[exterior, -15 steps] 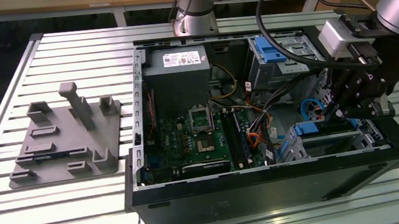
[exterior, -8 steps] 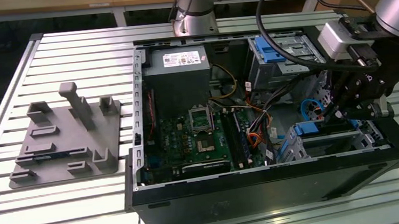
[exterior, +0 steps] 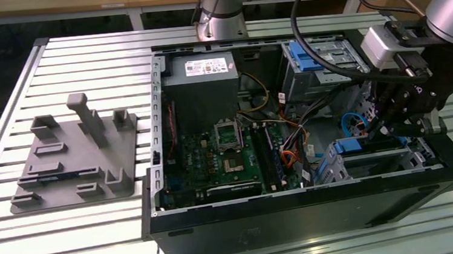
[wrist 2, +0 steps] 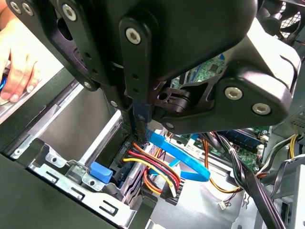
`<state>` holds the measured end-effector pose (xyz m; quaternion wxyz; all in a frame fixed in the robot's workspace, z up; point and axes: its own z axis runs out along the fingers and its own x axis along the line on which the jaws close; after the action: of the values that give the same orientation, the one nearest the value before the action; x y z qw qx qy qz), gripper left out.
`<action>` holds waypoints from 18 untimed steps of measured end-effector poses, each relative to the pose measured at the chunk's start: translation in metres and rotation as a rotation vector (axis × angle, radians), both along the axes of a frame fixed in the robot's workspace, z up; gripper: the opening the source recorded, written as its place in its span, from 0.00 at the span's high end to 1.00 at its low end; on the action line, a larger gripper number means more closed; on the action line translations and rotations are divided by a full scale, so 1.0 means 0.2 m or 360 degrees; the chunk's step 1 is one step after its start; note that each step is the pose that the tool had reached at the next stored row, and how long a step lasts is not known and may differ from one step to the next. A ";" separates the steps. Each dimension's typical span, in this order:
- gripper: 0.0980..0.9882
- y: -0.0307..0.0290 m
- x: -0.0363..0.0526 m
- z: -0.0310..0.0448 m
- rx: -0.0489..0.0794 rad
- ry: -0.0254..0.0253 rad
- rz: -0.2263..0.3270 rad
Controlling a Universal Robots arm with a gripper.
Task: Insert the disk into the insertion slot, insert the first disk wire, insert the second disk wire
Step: 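Insert the second disk wire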
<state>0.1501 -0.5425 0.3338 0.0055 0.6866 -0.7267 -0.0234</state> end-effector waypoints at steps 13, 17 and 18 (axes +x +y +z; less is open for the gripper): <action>0.93 -0.005 0.002 -0.026 -0.0002 0.00043 0.0000; 0.93 -0.006 0.005 -0.035 -0.0001 0.00048 0.0000; 0.93 -0.006 0.005 -0.035 -0.0001 0.00049 0.0000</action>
<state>0.1511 -0.5438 0.3268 0.0067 0.6865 -0.7267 -0.0243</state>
